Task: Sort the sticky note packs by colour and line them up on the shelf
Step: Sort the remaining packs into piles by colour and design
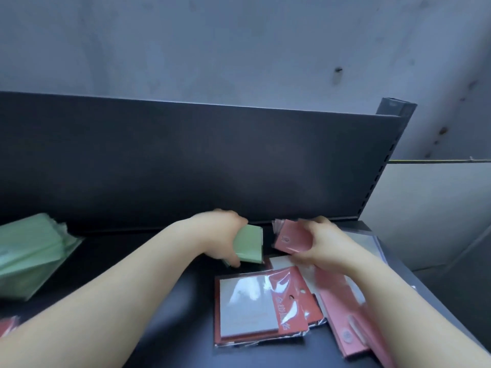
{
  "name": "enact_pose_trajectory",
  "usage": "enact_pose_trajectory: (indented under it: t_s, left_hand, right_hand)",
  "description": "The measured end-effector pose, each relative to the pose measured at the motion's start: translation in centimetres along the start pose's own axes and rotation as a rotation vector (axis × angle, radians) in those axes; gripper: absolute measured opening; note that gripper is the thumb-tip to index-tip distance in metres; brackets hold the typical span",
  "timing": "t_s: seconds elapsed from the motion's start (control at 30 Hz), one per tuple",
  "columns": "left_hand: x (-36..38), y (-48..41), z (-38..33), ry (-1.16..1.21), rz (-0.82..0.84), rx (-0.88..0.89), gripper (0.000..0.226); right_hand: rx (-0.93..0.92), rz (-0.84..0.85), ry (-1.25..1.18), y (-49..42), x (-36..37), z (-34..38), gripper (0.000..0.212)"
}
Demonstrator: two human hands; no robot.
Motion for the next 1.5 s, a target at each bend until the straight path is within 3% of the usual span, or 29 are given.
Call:
enact_pose_trajectory:
  t_s: [0.2, 0.33, 0.43, 0.67, 1.03, 1.5]
  left_hand:
    - [-1.0, 5.1, 0.1, 0.009, -0.055, -0.155, 0.07]
    - [-0.9, 9.9, -1.1, 0.083, -0.123, -0.263, 0.048]
    - [-0.1, 13.9, -1.9, 0.132, -0.145, -0.348, 0.045]
    - [2.6, 23.6, -1.5, 0.184, -0.166, -0.517, 0.064]
    - [4.7, 35.0, 1.6, 0.266, -0.222, -0.73, 0.074]
    - [11.0, 48.1, 17.3, 0.339, -0.274, -0.824, 0.09]
  right_hand:
    - [-0.111, -0.031, -0.041, 2.8, -0.5, 2.4, 0.082]
    - [-0.192, -0.035, -0.091, 6.2, -0.7, 4.4, 0.066]
    - [-0.241, -0.041, -0.143, 8.6, -0.1, 6.0, 0.058]
    - [-0.381, 0.0, -0.241, 13.0, 3.8, 10.8, 0.053]
    - [-0.547, 0.145, -0.245, 17.0, 9.1, 19.4, 0.061]
    - [-0.684, 0.154, -0.241, 17.9, 19.9, 38.3, 0.077]
Point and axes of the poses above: each hand's wrist, its own y-axis away from the middle knuckle, its own x-axis out of the palm, z = x × y, the point moved 7 cm from there along -y, towards the middle knuckle, and after that the axes turned 12 degrees about -y, right-handed, at the moved point
